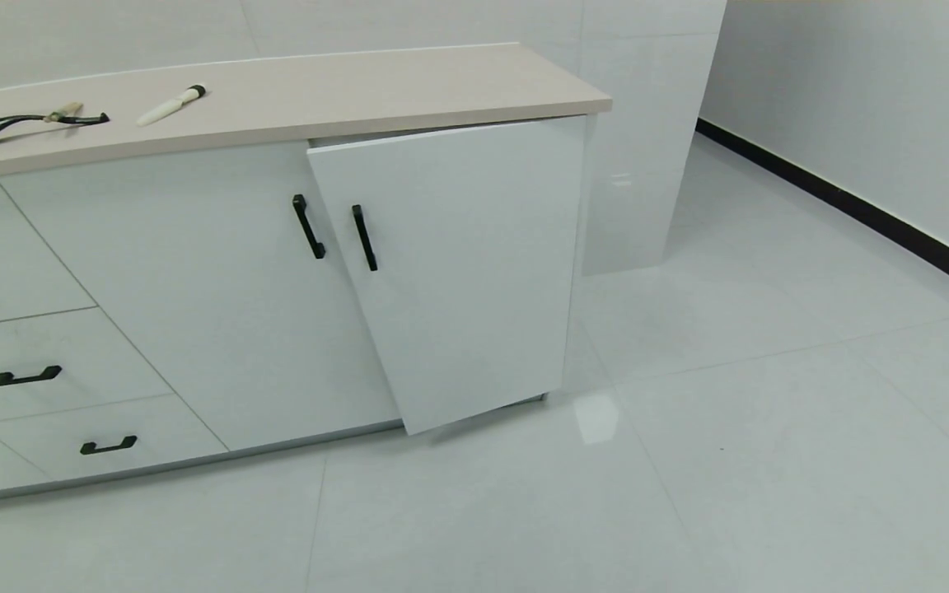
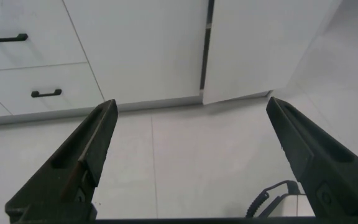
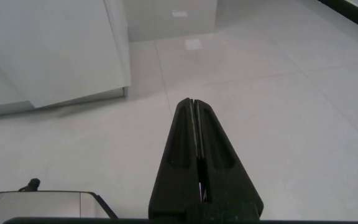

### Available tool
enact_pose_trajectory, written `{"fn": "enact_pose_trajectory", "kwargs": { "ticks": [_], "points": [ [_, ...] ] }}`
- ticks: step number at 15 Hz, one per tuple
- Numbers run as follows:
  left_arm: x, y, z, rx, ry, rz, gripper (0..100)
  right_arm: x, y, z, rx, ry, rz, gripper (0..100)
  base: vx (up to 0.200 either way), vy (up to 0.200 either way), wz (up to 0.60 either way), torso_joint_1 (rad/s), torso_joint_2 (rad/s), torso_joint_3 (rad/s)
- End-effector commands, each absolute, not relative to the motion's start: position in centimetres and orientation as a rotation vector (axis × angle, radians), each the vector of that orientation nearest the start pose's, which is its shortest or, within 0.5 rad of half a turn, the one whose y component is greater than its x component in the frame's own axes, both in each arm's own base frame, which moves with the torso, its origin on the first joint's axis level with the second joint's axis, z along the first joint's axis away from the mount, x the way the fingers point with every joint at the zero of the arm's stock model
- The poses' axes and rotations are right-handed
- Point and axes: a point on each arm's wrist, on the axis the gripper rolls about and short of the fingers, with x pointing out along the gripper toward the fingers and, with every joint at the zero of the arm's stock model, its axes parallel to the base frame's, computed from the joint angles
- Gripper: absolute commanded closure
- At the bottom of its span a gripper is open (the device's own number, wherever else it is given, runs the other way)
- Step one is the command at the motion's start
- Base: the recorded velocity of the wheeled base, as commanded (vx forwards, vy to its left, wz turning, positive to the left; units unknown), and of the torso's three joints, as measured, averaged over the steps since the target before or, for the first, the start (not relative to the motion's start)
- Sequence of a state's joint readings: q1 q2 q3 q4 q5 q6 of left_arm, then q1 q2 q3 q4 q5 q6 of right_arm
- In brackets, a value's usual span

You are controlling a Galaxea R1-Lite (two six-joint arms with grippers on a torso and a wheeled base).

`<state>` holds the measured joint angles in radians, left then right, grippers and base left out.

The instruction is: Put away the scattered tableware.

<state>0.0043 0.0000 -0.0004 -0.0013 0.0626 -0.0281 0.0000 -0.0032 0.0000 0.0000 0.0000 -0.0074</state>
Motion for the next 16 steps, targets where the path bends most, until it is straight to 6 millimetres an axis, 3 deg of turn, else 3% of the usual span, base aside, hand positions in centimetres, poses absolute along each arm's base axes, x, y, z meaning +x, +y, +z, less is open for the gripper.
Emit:
{"fn": "enact_pose_trajectory", "kwargs": {
  "ticks": [1,5,16],
  "points": [
    [-2.29,0.13,7.56,-0.029,-0.003,0.067,0,-2.28,0.00,7.53,-0.008,0.002,0.000,100,0.200,0.000,0.00,0.002,0.00,0.002],
    [-2.29,0.13,7.56,-0.029,-0.003,0.067,0,-2.28,0.00,7.53,-0.008,0.002,0.000,100,0.200,0.000,0.00,0.006,0.00,0.002],
    [-2.29,0.13,7.56,-0.031,-0.003,0.067,0,-2.28,0.00,7.53,-0.008,0.002,0.000,100,0.000,0.200,0.00,0.003,0.00,0.002]
  ]
}}
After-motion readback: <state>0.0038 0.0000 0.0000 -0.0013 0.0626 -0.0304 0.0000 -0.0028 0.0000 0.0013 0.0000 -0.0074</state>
